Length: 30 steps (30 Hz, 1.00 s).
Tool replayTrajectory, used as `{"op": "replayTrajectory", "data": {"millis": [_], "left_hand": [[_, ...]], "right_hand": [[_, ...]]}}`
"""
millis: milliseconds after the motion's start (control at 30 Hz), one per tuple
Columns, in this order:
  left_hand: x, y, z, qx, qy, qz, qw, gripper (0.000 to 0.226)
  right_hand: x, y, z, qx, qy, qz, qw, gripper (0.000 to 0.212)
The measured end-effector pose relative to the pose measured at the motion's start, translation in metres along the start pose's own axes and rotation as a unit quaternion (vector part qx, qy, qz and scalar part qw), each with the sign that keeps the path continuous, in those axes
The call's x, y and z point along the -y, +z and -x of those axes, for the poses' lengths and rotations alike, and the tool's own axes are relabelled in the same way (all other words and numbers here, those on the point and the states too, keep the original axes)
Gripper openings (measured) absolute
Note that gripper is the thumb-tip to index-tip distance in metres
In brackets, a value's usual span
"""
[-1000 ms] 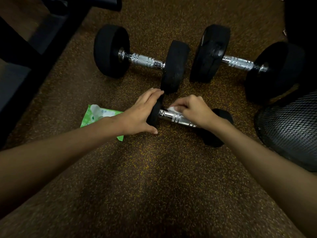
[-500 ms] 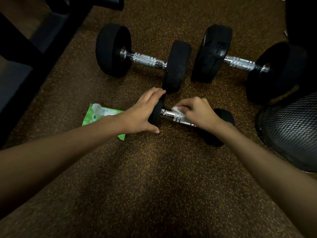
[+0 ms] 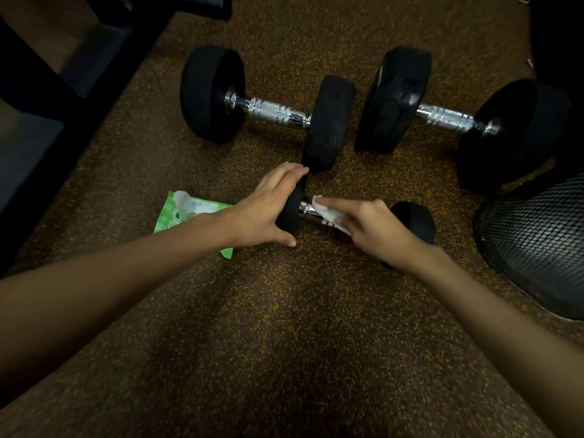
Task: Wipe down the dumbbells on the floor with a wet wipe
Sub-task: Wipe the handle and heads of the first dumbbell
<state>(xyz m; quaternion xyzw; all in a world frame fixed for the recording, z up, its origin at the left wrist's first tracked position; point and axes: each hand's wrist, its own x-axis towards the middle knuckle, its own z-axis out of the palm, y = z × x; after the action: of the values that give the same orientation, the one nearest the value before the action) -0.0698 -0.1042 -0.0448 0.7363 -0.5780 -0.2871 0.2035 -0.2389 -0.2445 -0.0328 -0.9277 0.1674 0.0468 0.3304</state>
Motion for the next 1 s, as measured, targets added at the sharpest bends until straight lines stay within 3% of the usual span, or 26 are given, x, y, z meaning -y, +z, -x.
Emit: {"op": "replayTrajectory", "data": {"millis": [100, 267, 367, 500, 600, 667, 733, 800, 900, 1000], "left_hand": [[0.000, -0.001, -0.002, 0.006, -0.006, 0.000, 1.000, 0.119], [-0.001, -0.002, -0.002, 0.007, -0.006, -0.004, 1.000, 0.118], [-0.002, -0.003, -0.001, 0.002, -0.002, -0.005, 1.000, 0.118], [-0.001, -0.001, 0.000, -0.005, 0.001, -0.005, 1.000, 0.118], [-0.001, 0.000, 0.001, -0.005, 0.000, -0.009, 1.000, 0.118], [-0.001, 0.000, 0.000, 0.000, -0.003, -0.007, 1.000, 0.118], [-0.001, -0.001, 0.000, 0.002, -0.001, -0.005, 1.000, 0.118], [0.000, -0.002, 0.000, 0.007, -0.002, -0.006, 1.000, 0.118], [0.002, -0.003, -0.002, 0.009, -0.004, -0.006, 1.000, 0.120], [0.002, -0.002, -0.003, 0.005, -0.001, -0.006, 1.000, 0.119]], "right_hand": [[-0.004, -0.002, -0.022, 0.004, 0.070, -0.029, 0.997, 0.031], [0.006, -0.001, -0.047, 0.022, 0.153, -0.055, 0.987, 0.029], [0.014, 0.019, -0.032, -0.069, 0.119, -0.020, 0.990, 0.031], [0.023, 0.041, 0.006, -0.173, -0.013, 0.074, 0.982, 0.043], [0.022, 0.040, 0.000, -0.191, 0.030, 0.063, 0.979, 0.032], [0.019, 0.032, -0.021, -0.159, 0.127, 0.028, 0.979, 0.026], [0.017, 0.017, -0.044, -0.067, 0.211, -0.024, 0.975, 0.029], [0.015, 0.008, -0.057, -0.015, 0.242, -0.053, 0.969, 0.031], [0.021, 0.019, -0.047, -0.072, 0.193, -0.023, 0.978, 0.028], [0.028, 0.040, -0.015, -0.184, 0.050, 0.020, 0.981, 0.029]]}}
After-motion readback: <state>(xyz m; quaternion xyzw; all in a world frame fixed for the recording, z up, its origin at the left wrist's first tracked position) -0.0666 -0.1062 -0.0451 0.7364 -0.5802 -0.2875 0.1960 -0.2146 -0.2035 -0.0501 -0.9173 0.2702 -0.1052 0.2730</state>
